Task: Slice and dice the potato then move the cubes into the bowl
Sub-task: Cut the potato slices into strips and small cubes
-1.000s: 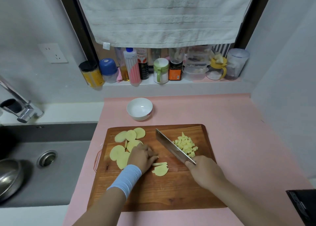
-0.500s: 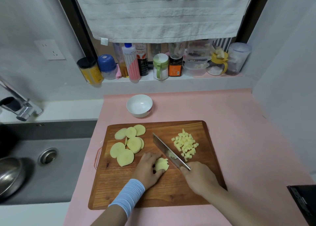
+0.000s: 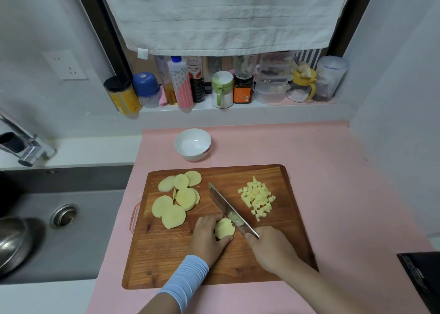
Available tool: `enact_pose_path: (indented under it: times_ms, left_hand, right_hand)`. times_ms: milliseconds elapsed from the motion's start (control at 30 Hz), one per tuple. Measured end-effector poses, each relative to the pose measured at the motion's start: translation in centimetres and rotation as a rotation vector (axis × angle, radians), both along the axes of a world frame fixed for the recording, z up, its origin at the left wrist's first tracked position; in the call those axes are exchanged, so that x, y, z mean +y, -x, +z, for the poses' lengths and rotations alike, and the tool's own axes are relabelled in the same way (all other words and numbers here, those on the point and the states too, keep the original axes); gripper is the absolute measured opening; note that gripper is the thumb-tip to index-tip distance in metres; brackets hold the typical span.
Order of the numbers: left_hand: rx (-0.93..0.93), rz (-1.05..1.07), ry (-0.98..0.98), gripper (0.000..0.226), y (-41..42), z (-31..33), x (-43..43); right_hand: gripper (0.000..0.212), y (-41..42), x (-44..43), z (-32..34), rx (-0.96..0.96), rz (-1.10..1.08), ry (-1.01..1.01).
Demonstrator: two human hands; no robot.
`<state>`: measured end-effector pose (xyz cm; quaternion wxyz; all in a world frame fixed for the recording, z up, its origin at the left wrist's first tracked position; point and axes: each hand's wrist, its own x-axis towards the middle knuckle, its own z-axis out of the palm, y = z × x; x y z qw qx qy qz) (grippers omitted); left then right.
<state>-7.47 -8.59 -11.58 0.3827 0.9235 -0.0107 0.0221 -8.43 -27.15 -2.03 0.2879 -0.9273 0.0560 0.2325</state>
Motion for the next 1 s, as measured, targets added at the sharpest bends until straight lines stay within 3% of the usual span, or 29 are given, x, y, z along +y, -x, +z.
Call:
enact_pose_path:
  times_ms: [200,300,367,533,767,1000]
  left_hand:
    - [-0.102,-0.082,-0.015,0.039,0.3,0.3,1.5]
    - [-0.106,-0.224,-0.053,0.049,-0.5,0.3,4.1]
    - [-0.115,-0.274,-0.080,0.044,-1.0,0.4,4.6]
    - [-0.137,-0.322,-0.052,0.035,-1.2,0.2,4.4]
    - [-0.201,-0.323,-0.069,0.040,0.8,-0.5,3.7]
    - [-0.293,-0.387,-0.134,0.017,0.1,-1.0,2.1]
  right_hand:
    - [0.035,-0.3,-0.7,0.1,0.012,-0.016,-0.006]
    - [0.036,-0.1,-0.7,0.2,0.010,-0.015,-0.001]
    - [0.034,0.1,-0.5,0.2,0.011,-0.007,0.003]
    - [0.036,0.1,0.1,0.4,0.023,-0.007,-0.018]
    - [0.036,0.0,0.2,0.2,0.007,-0.021,0.014]
    - [0.036,0.3,0.6,0.1,-0.025,0.045,0.061]
